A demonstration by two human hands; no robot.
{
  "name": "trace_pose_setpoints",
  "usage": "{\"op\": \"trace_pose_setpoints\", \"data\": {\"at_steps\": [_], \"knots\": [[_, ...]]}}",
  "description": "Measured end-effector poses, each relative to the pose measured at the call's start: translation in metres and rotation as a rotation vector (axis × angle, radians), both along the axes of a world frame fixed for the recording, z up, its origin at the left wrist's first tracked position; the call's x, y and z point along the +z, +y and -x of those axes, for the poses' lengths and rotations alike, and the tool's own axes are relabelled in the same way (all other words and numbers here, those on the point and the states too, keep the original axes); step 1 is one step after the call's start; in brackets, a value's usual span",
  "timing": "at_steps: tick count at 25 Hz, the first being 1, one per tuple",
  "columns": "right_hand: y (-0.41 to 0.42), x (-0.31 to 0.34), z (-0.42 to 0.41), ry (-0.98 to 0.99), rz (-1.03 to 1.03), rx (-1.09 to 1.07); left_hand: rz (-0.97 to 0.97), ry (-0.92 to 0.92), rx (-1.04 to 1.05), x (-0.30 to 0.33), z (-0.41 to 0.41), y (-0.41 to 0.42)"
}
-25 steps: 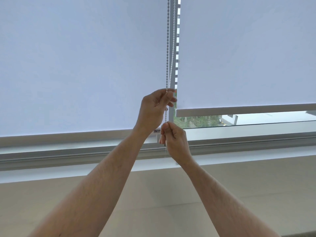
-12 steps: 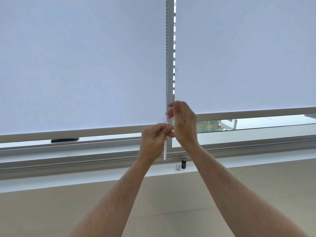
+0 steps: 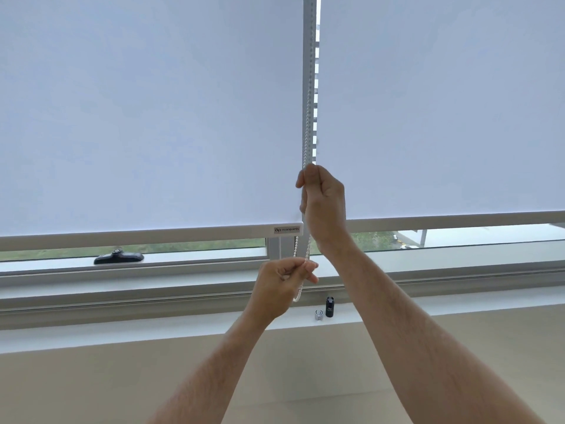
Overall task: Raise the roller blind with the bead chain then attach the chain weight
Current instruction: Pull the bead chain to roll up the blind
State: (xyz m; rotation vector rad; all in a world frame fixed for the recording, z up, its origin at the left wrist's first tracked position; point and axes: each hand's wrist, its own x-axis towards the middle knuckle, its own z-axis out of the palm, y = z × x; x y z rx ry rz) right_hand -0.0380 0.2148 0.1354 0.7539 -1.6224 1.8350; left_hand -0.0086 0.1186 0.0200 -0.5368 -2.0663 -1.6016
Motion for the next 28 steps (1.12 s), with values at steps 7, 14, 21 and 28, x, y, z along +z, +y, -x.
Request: {"op": "trace_pose_setpoints", "data": {"at_steps": [7,14,21,28], "knots": [[0.006,-0.032,-0.007,-0.034,-0.068,-0.076,-0.120,0.211,0.097,0.059,0.008,-0.011],[0.009,-0.067,-0.014,-0.071,-0.080,-0.038,-0.150,0.278,0.048,0.137,0.007,0.012],[0.025,-0.061,-0.005,-0.041,-0.098,0.122,-0.186,0.263,0.064,0.128,0.007,0.007],[0.027,0.017,0.000,-0.017,-0.032,0.048,-0.100,0.247,0.077,0.089,0.002,0.009]]}}
